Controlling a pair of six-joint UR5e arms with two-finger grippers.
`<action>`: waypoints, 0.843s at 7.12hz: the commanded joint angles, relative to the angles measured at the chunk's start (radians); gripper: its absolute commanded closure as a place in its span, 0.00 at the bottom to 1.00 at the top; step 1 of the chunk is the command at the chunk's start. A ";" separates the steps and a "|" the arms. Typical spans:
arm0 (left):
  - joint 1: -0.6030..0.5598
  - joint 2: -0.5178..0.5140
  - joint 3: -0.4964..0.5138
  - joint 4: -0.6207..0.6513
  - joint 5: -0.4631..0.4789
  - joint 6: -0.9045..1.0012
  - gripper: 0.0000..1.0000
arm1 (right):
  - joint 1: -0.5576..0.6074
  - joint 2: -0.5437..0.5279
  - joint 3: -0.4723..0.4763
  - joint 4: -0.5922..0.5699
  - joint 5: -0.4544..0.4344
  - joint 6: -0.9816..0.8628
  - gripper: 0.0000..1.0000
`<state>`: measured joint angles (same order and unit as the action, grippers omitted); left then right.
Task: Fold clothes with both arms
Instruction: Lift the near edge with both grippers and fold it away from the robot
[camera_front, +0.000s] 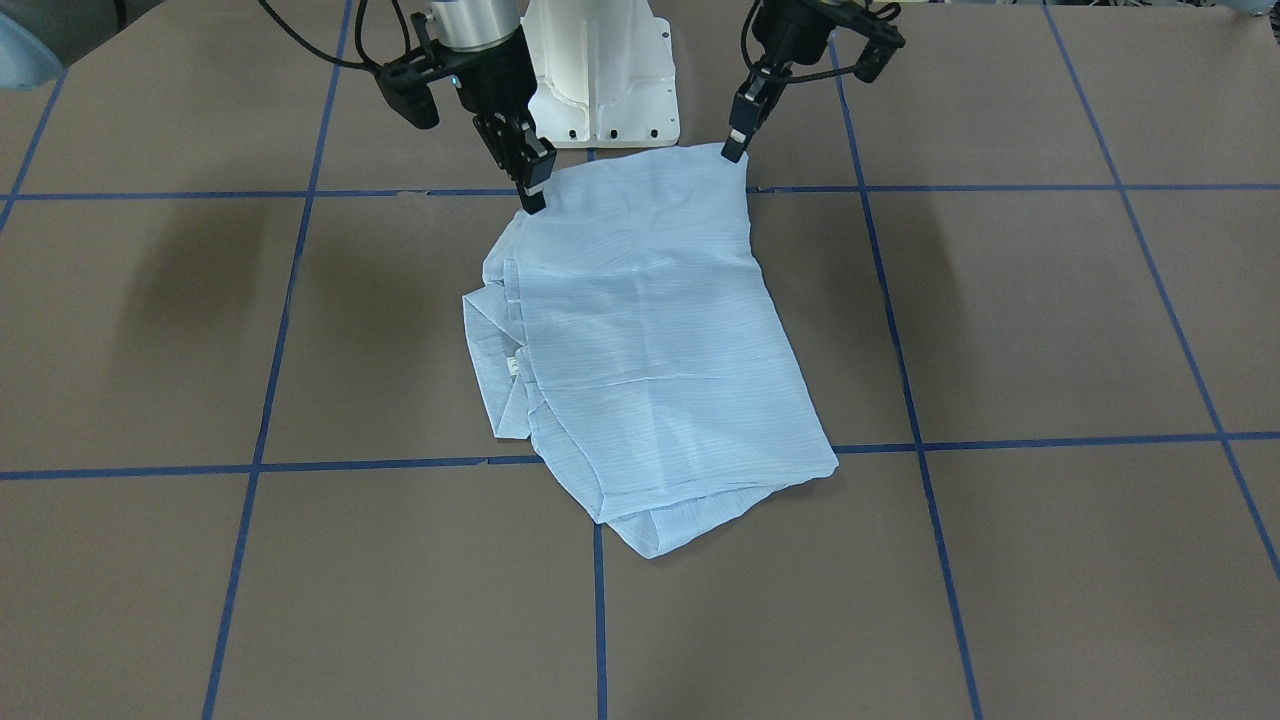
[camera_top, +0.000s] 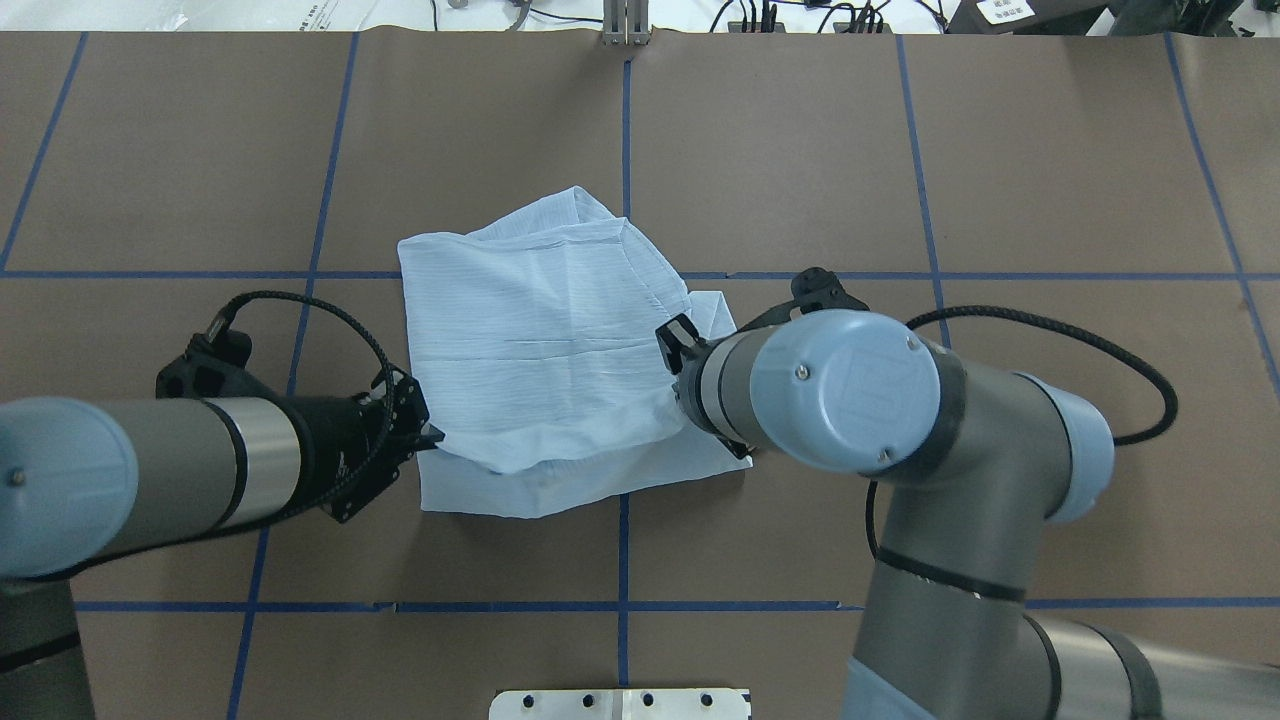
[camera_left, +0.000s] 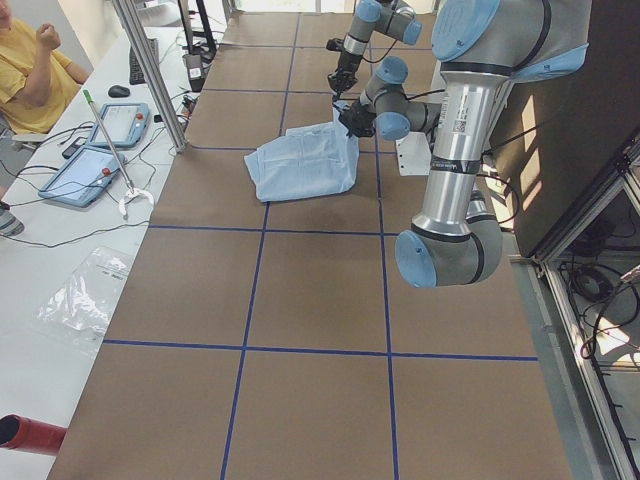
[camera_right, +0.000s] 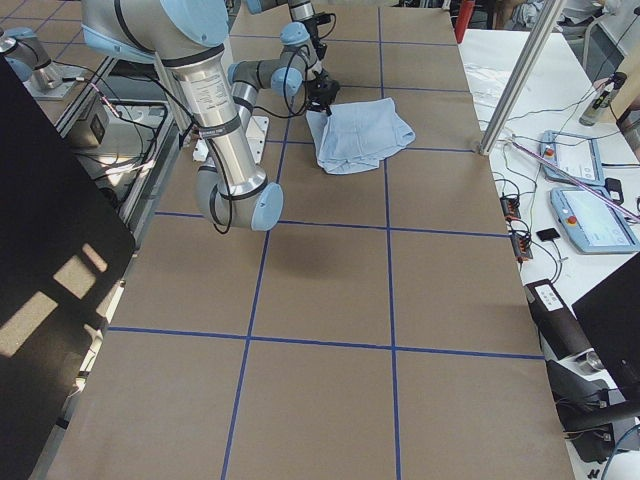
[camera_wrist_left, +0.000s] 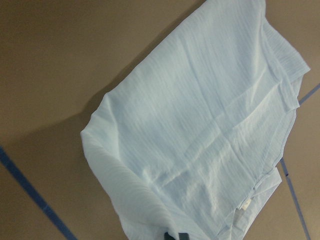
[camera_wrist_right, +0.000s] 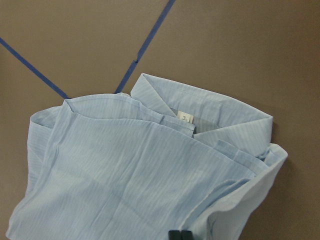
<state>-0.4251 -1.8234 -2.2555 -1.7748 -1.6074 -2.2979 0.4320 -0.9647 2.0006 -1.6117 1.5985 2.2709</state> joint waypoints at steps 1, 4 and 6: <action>-0.127 -0.072 0.164 -0.053 -0.039 0.089 1.00 | 0.105 0.101 -0.182 0.059 0.072 -0.054 1.00; -0.219 -0.125 0.357 -0.185 -0.104 0.179 1.00 | 0.189 0.242 -0.487 0.223 0.142 -0.076 1.00; -0.260 -0.187 0.500 -0.254 -0.105 0.207 1.00 | 0.226 0.323 -0.630 0.251 0.176 -0.128 1.00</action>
<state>-0.6594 -1.9712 -1.8479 -1.9820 -1.7089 -2.1144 0.6371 -0.6917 1.4662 -1.3894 1.7584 2.1748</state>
